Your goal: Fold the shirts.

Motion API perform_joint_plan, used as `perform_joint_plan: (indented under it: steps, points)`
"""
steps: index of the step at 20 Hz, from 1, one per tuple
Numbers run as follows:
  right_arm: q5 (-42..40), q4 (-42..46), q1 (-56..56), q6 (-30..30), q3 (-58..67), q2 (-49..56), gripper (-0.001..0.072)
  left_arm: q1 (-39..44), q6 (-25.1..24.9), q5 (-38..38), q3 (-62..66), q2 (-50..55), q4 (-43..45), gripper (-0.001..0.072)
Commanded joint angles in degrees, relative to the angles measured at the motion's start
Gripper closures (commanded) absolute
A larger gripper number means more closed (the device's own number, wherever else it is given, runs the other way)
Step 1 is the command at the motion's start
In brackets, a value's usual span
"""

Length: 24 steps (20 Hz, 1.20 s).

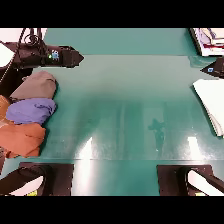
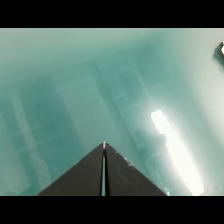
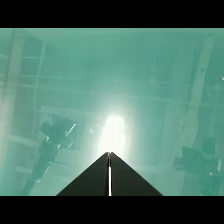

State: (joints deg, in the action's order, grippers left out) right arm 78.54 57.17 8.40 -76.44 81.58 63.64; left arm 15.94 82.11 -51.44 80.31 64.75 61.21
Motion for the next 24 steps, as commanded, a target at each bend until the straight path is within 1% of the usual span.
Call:
perform_joint_plan:
  steps: [1,10,13,14,15,16,17,19,20,21,24]
  points:
    - [0.02,-0.04,-0.07,0.0,-0.02,-0.02,0.0697,0.02,0.0,0.02,-0.02,0.0,0.02,0.0682]
    - [0.98,-0.09,-0.07,-0.02,-0.02,-0.02,0.0698,0.02,0.02,0.04,-0.02,0.0,0.02,0.0681]
    - [1.14,-0.09,-0.07,-0.02,-0.04,-0.02,0.0698,0.02,0.52,0.98,0.0,0.0,-1.79,0.0681]
    - [1.14,-0.09,-0.07,-0.02,-0.04,-0.02,0.0698,0.02,-0.11,0.76,-0.02,0.0,-1.2,0.0681]
    - [1.14,-0.11,-0.07,-0.02,-0.04,-0.02,0.0697,-0.15,-0.72,1.11,0.0,-0.07,0.7,0.0664]
    - [1.14,-0.13,-0.07,-0.02,-0.04,-0.02,0.0698,-0.15,-2.27,1.22,0.0,-0.07,5.2,0.0334]
    - [1.14,-0.11,-0.07,-0.02,-0.04,-0.02,0.0698,-0.15,-1.64,1.18,0.0,-0.02,12.07,0.002]
    - [1.44,-0.17,-0.07,-0.04,-0.02,-0.02,0.0697,-0.17,2.69,-0.94,-0.04,0.13,29.83,0.0147]
    - [1.66,-0.17,-0.07,-0.04,-0.04,-0.02,0.0697,-0.66,5.68,-2.27,-0.31,0.37,38.14,0.0171]
    - [1.7,-0.24,-0.07,-0.04,-0.04,-0.02,0.0698,-2.19,8.09,-3.21,-0.96,0.92,42.99,0.017]
    - [2.78,-0.2,-0.07,-0.07,-0.04,-0.02,0.0697,-10.36,11.1,-4.02,-4.66,4.07,43.78,0.017]
